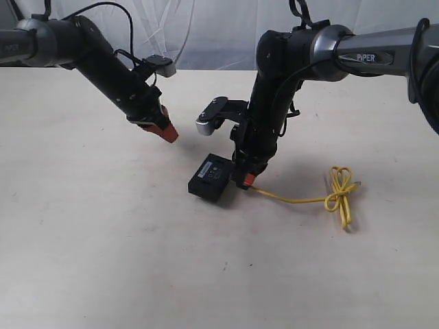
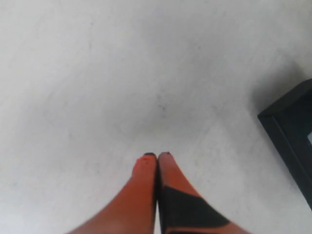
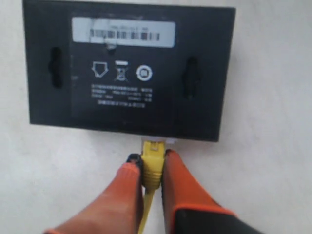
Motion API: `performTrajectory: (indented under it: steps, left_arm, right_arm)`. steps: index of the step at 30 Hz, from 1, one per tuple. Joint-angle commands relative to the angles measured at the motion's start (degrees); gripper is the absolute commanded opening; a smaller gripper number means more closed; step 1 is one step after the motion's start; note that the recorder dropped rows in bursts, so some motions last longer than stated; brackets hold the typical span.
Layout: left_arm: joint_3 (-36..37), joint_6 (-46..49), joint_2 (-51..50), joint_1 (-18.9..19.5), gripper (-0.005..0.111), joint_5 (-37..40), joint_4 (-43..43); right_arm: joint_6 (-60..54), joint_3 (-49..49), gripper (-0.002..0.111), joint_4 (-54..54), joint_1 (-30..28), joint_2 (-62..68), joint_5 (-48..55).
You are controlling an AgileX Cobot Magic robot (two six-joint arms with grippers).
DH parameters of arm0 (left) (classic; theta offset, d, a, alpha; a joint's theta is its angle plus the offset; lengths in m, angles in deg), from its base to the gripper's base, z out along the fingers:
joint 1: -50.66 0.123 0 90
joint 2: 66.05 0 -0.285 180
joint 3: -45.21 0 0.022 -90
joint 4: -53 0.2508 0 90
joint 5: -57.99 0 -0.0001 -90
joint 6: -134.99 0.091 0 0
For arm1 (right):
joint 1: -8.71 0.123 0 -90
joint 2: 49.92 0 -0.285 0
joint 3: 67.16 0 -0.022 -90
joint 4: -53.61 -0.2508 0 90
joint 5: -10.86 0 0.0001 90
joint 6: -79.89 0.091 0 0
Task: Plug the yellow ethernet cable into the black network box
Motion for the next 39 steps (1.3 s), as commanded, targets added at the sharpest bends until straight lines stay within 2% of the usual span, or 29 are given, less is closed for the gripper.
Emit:
performTrajectory:
  steps: [1,15,17,23,26,29,33,35,36,37,39]
  left_arm:
    - [-0.12,-4.38,1.68,0.32,0.0,-0.88,1.85]
    - [-0.12,-6.89,1.68,0.32,0.0,-0.46,2.12]
    - [-0.12,-7.37,1.68,0.32,0.0,-0.46,2.12]
    - [-0.12,-9.58,1.98,0.32,0.0,-0.09,2.78]
    - [-0.12,-11.0,3.2,0.32,0.0,-0.42,4.49]
    - [-0.12,-13.41,6.94,0.32,0.0,-1.61,7.05]
    - [0.68,-19.37,12.88,0.32,0.0,-0.45,11.84]
    - [4.09,-21.42,16.95,0.32,0.0,-1.39,14.39]
    - [6.7,-23.08,20.24,0.32,0.0,-2.67,16.52]
    - [8.97,-24.2,22.67,0.32,0.0,-3.99,18.18]
    - [13.75,-26.92,27.53,0.32,0.0,-7.34,21.52]
  right_arm:
    - [-5.87,-0.28,-0.001,-0.04,0.0,0.29,0.19]
    - [-8.01,-0.28,0.001,3.3,0.0,0.96,-0.06]
    - [-8.01,-0.28,0.009,3.72,0.0,0.96,-0.06]
    - [-8.01,-0.28,0.051,3.86,0.0,0.83,-0.06]
    - [-7.88,-0.28,0.055,5.27,0.0,-0.09,0.16]
    - [-4.75,-0.28,0.055,7.33,0.0,-3.52,-0.35]
    - [7.3,-0.28,0.054,14.41,-0.11,-7.89,-1.54]
    - [13.58,-0.28,0.035,18.51,-0.11,-9.54,-1.54]
    - [17.44,-0.28,0.014,20.94,-0.11,-10.48,-1.37]
    - [19.97,-0.28,-0.001,22.71,-0.11,-11.13,-1.15]
    - [24.27,-0.28,0.0,25.65,-0.74,-12.0,0.36]
